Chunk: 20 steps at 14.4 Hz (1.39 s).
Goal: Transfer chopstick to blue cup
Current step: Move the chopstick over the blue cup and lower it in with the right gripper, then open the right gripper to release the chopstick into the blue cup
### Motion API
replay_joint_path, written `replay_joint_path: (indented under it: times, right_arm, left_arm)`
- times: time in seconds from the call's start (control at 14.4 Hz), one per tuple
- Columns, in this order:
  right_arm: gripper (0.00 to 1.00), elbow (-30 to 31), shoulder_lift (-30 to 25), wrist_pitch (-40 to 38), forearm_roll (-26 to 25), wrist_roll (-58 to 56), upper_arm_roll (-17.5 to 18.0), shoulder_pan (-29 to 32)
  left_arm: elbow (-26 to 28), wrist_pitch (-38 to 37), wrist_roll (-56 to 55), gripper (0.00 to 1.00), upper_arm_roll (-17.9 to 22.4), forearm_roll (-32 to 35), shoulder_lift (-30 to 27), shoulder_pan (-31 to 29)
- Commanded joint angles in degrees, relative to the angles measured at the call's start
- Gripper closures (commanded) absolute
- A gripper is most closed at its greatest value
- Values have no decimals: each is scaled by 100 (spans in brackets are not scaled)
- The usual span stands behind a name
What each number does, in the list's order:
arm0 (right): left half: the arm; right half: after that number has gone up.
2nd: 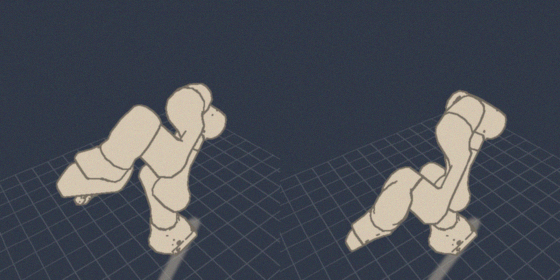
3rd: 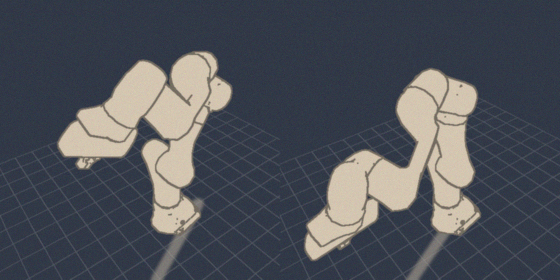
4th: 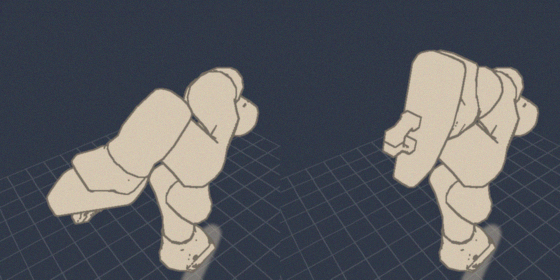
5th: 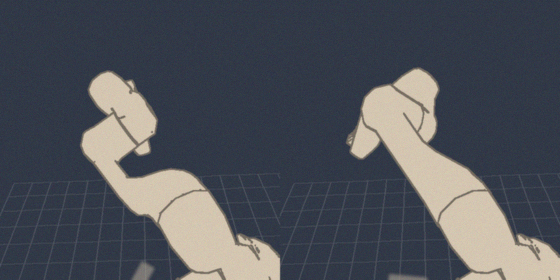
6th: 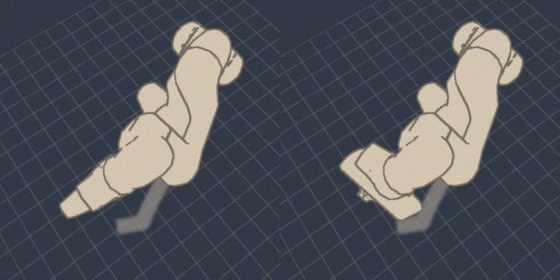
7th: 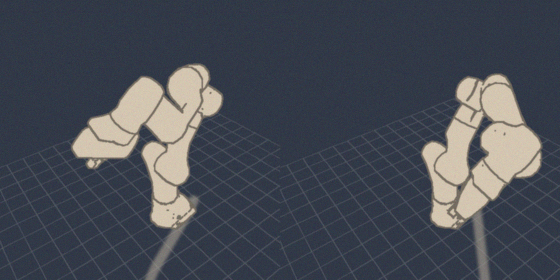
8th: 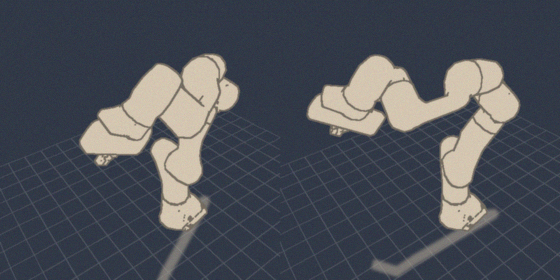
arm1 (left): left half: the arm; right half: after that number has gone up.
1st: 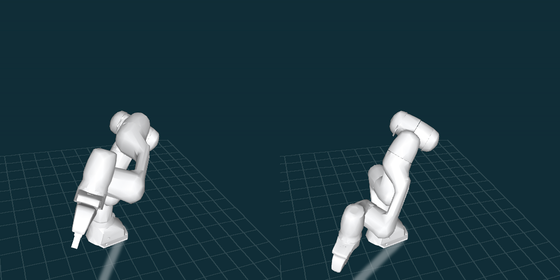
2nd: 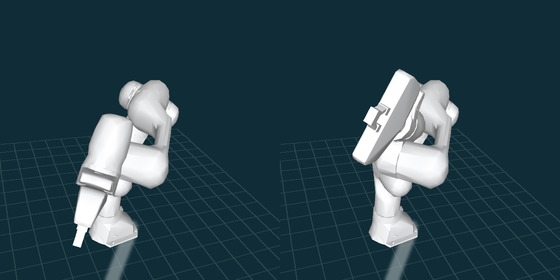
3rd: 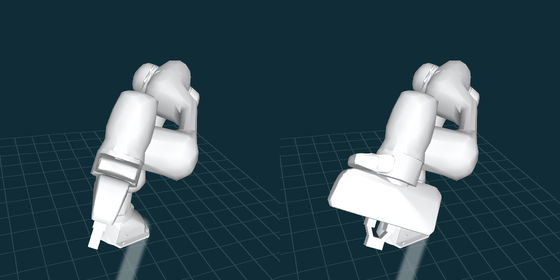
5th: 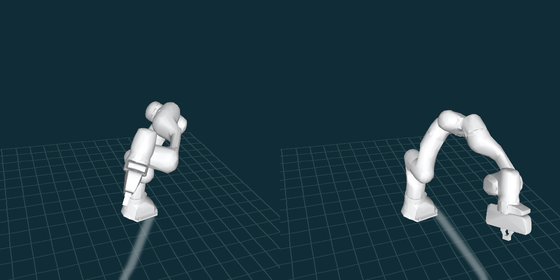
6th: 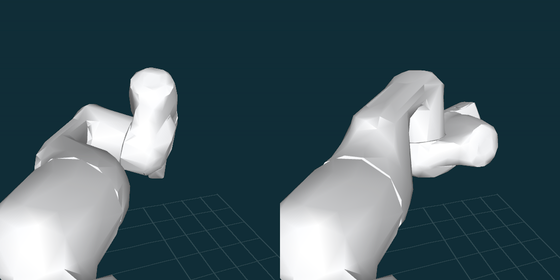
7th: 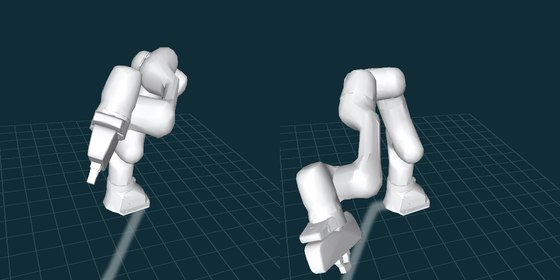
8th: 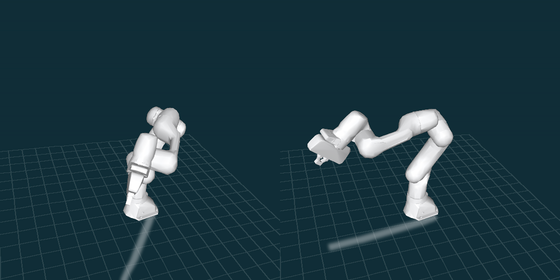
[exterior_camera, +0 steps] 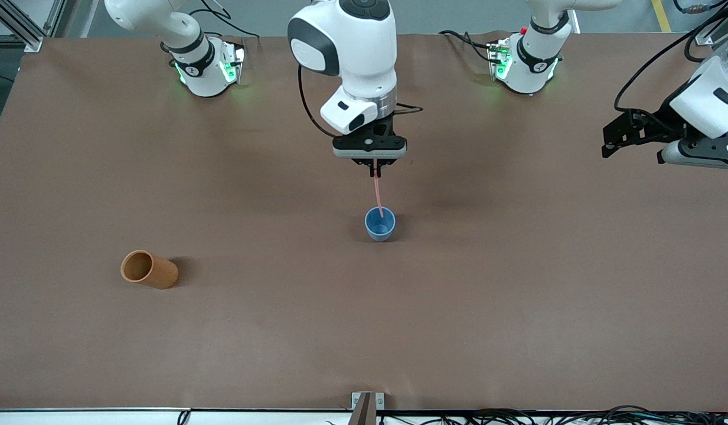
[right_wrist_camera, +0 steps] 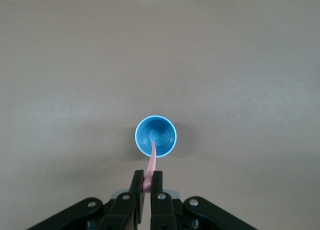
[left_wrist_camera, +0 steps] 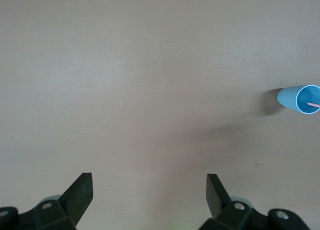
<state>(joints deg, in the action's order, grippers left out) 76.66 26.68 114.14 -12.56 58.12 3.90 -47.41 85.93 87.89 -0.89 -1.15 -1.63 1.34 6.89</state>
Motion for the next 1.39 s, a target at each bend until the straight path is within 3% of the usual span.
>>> replay_joint_path:
  times: [0.0,0.28,0.42,0.55,0.62,0.69,0.76,1.04,1.32]
  right_arm:
    - [95,-81,153,38,-185,103,-47,-58]
    - [87,-38,303,284,-344,86,-47,-84]
    - [76,-2,294,284,-344,42,-47,-58]
    - [55,-28,268,284,-335,6,-74,3]
    - [37,-55,216,275,-335,-11,-83,108]
    - [12,-55,180,275,-326,-98,-83,231]
    - [0,-55,15,258,-309,-195,-83,336]
    - [0,-20,-785,-399,-47,-493,-47,1100]
    - [0,15,-1602,-1795,552,-1888,-74,2303]
  left_arm:
    - [-138,-105,19,0,18,-39,41,14]
    - [-138,-105,19,0,18,-21,41,14]
    - [-138,-105,10,0,18,-21,41,14]
    - [-138,-105,10,0,18,-21,41,22]
    - [-147,-105,10,0,18,-21,50,22]
    - [-138,-105,10,0,18,-30,50,22]
    - [-138,-105,10,0,18,-30,42,14]
    - [-138,-105,28,0,27,-30,50,14]
    - [-138,-105,45,0,18,-30,50,14]
